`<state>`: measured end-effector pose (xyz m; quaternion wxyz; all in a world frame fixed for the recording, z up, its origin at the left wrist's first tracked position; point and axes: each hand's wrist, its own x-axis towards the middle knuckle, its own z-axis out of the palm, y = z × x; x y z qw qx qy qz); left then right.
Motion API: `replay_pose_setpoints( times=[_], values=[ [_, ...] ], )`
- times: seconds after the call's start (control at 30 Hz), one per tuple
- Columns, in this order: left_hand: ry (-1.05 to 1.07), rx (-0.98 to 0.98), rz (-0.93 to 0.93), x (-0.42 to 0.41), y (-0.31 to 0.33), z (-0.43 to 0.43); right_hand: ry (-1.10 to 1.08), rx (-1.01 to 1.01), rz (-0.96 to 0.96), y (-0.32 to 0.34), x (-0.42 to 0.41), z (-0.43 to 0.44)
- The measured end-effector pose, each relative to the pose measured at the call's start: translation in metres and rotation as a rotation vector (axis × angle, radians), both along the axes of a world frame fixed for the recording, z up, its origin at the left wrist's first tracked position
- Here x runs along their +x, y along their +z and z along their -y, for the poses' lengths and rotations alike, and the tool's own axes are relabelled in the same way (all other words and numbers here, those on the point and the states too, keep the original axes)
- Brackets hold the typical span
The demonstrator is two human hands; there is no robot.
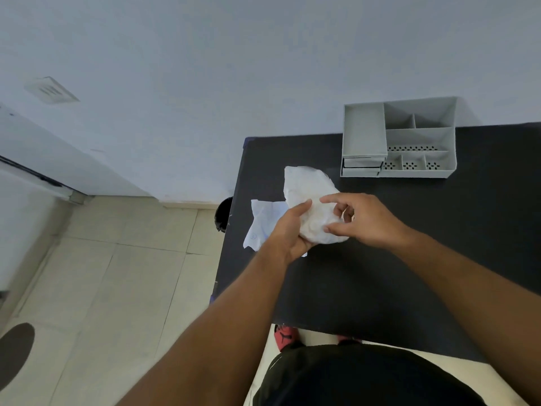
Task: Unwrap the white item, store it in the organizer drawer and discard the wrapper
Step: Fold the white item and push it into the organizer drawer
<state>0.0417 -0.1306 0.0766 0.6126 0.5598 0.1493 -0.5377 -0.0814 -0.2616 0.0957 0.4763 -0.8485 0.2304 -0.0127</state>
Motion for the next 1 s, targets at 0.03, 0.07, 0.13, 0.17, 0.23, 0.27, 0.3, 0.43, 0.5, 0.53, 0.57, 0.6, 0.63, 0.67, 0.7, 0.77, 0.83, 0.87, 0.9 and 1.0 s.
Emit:
replay_pose_setpoints(
  times=[0.03, 0.07, 0.13, 0.17, 0.23, 0.27, 0.3, 0.43, 0.5, 0.53, 0.57, 0.6, 0.63, 0.67, 0.7, 0.77, 0.83, 0.87, 0.9, 1.0],
  values=[
    [-0.003, 0.014, 0.002, -0.002, 0.000, -0.001, 0.004, 0.027, -0.024, 0.001, 0.001, 0.001],
    [-0.016, 0.025, 0.006, -0.003, -0.001, -0.001, 0.014, 0.053, -0.053, 0.002, 0.001, 0.002],
    [-0.047, 0.055, 0.025, -0.005, 0.001, -0.003, 0.038, 0.094, -0.100, 0.005, 0.000, 0.005],
    [-0.057, 0.077, 0.036, -0.006, 0.001, -0.004, 0.046, 0.108, -0.113, 0.006, 0.000, 0.007],
    [-0.072, 0.095, 0.045, -0.007, 0.000, -0.007, 0.054, 0.112, -0.117, 0.009, -0.001, 0.009],
    [-0.072, 0.102, 0.050, -0.008, -0.001, -0.007, 0.055, 0.110, -0.116, 0.010, -0.002, 0.010],
    [-0.074, 0.108, 0.054, -0.008, -0.002, -0.008, 0.053, 0.108, -0.115, 0.011, -0.003, 0.011],
    [-0.127, 0.095, 0.044, -0.007, -0.004, -0.006, -0.001, 0.057, -0.089, 0.009, -0.003, 0.009],
    [-0.170, 0.076, 0.037, -0.007, -0.005, -0.006, -0.071, 0.007, -0.058, 0.008, -0.002, 0.006],
    [-0.193, 0.061, 0.027, -0.006, -0.007, -0.006, -0.103, -0.015, -0.048, 0.007, -0.003, 0.004],
    [-0.214, 0.046, 0.019, -0.005, -0.008, -0.005, -0.129, -0.031, -0.044, 0.007, -0.003, 0.003],
    [-0.237, 0.026, 0.011, -0.004, -0.009, -0.005, -0.146, -0.041, -0.044, 0.006, -0.004, 0.000],
    [-0.261, 0.009, 0.006, -0.002, -0.009, -0.005, -0.156, -0.053, -0.047, 0.005, -0.005, -0.003],
    [-0.298, -0.011, -0.001, -0.001, -0.010, -0.005, -0.171, -0.069, -0.048, 0.003, -0.006, -0.005],
    [-0.347, -0.039, 0.000, 0.001, -0.010, -0.006, -0.195, -0.085, -0.044, 0.001, -0.006, -0.008],
    [-0.466, -0.090, 0.038, 0.004, -0.011, -0.007, -0.263, -0.108, -0.030, -0.002, -0.006, -0.013],
    [-0.560, -0.135, 0.070, 0.006, -0.012, -0.009, -0.336, -0.098, -0.029, -0.003, -0.004, -0.018],
    [-0.592, -0.149, 0.078, 0.008, -0.013, -0.009, -0.372, -0.098, -0.030, -0.003, -0.003, -0.020],
    [-0.612, -0.152, 0.090, 0.010, -0.014, -0.010, -0.410, -0.106, -0.026, -0.002, -0.002, -0.023],
    [-0.569, -0.142, 0.101, 0.016, -0.014, -0.009, -0.536, -0.121, -0.009, 0.003, -0.001, -0.027]
  ],
)
